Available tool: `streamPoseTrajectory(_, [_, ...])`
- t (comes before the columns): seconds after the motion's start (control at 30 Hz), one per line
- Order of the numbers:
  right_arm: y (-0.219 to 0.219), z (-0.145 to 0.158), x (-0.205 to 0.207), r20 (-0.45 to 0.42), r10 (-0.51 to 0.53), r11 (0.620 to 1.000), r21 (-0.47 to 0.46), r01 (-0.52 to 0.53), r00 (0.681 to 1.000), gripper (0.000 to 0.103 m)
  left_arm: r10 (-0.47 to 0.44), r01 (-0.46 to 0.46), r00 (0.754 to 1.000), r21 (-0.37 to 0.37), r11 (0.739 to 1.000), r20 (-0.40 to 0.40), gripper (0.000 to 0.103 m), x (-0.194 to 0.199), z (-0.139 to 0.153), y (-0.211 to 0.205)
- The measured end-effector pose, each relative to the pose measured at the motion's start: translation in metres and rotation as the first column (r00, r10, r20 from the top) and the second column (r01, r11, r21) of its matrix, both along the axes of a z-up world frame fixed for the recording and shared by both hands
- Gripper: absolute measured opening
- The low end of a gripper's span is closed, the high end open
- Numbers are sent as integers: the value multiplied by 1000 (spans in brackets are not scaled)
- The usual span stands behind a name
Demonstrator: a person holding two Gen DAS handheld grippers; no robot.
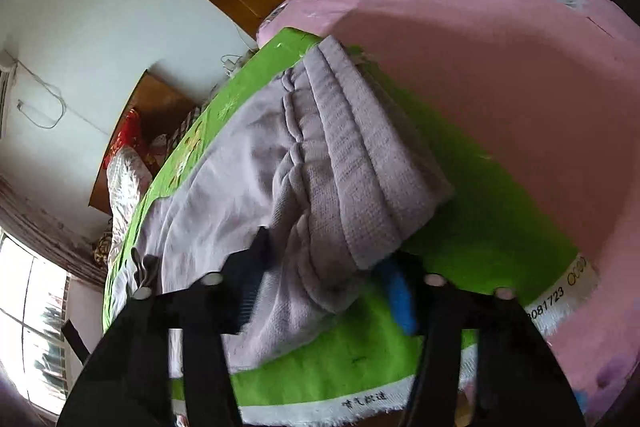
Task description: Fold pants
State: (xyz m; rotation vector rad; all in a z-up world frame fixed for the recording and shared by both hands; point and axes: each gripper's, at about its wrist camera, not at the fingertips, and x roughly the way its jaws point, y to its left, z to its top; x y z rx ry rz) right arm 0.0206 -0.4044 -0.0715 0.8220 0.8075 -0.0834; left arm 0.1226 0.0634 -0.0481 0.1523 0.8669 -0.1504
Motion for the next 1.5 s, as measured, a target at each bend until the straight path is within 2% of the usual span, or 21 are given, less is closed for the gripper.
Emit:
streamPoseTrajectory(0.13, [-8, -10, -13, 121, -37, 996, 91, 26, 992, 38, 3, -3, 1000, 3, 1000, 1, 102, 0, 0, -1])
streamPoseTrajectory(0.23, [-11, 0, -22, 221, -69, 993, 107, 46, 973, 35, 3, -3, 1000, 2, 1000, 1, 102, 0, 0, -1])
streamPoseTrajectory(0.33, [8, 37, -17, 309, -32, 999, 4, 32, 951, 33, 1, -1, 1000, -2, 1000, 0, 102, 0, 1, 0])
streamPoseTrajectory(0.43, [46, 84, -1, 378, 67, 990, -138, -15, 923, 33, 5, -5, 1000, -56, 998, 11, 101, -3, 8, 5])
streamPoseTrajectory(0.5, [88, 119, 18, 409, 186, 962, -261, -81, 893, 33, -9, 18, 999, -206, 978, 40, 101, -12, 26, 20])
streamPoseTrajectory(0.57, [132, 142, 31, 420, 306, 921, -359, -153, 854, 33, -6, 30, 997, -314, 949, 76, 101, -19, 46, 34])
streamPoseTrajectory(0.63, [193, 157, 43, 402, 459, 846, -470, -252, 793, 33, -2, 41, 995, -388, 921, 100, 101, -22, 67, 53])
streamPoseTrajectory(0.7, [247, 157, 47, 348, 579, 756, -569, -325, 738, 33, -1, 44, 996, -494, 869, 86, 101, -20, 77, 77])
streamPoseTrajectory(0.8, [336, 128, 47, 171, 739, 529, -746, -405, 652, 32, 37, -8, 999, -612, 790, 35, 101, -19, 77, 111])
streamPoseTrajectory(0.83, [366, 109, 44, 88, 785, 439, -777, -450, 614, 32, 41, -19, 999, -632, 774, 20, 101, -19, 76, 117])
streamPoseTrajectory(0.93, [412, 61, 39, -97, 835, 255, -804, -538, 541, 32, -12, -43, 997, -723, 690, -70, 101, -16, 60, 134])
streamPoseTrajectory(1.0, [419, 50, 31, -114, 828, 202, -852, -482, 549, 32, -64, -37, 992, -755, 655, -104, 101, -14, 53, 134])
streamPoseTrajectory(1.07, [411, 52, 26, -88, 822, 216, -865, -452, 562, 32, -127, -17, 985, -786, 618, -120, 101, -13, 48, 127])
streamPoseTrajectory(1.1, [408, 54, 23, -74, 817, 214, -881, -421, 572, 32, -184, 6, 975, -818, 576, -123, 101, -9, 48, 119])
streamPoseTrajectory(1.17, [409, 55, 11, -59, 811, 195, -911, -364, 582, 32, -267, 35, 955, -842, 538, -131, 101, -2, 48, 101])
streamPoseTrajectory(1.2, [410, 55, 7, -53, 809, 188, -920, -343, 586, 32, -301, 44, 942, -836, 546, -146, 101, 3, 49, 90])
streamPoseTrajectory(1.27, [411, 60, 3, -28, 805, 182, -939, -292, 593, 32, -345, 54, 915, -787, 615, -207, 101, 18, 49, 58])
streamPoseTrajectory(1.37, [403, 64, -5, 4, 806, 202, -942, -268, 592, 34, -419, 84, 871, -762, 642, -258, 101, 43, 44, 16])
streamPoseTrajectory(1.43, [397, 65, -7, 16, 819, 218, -933, -285, 573, 36, -406, 72, 861, -719, 692, -305, 101, 59, 37, -4])
streamPoseTrajectory(1.47, [393, 67, -9, 6, 828, 207, -933, -296, 560, 39, -385, 48, 858, -692, 720, -341, 100, 67, 30, -11])
streamPoseTrajectory(1.5, [390, 69, -11, 4, 829, 201, -935, -291, 560, 44, -369, 29, 855, -678, 735, -363, 100, 72, 25, -13])
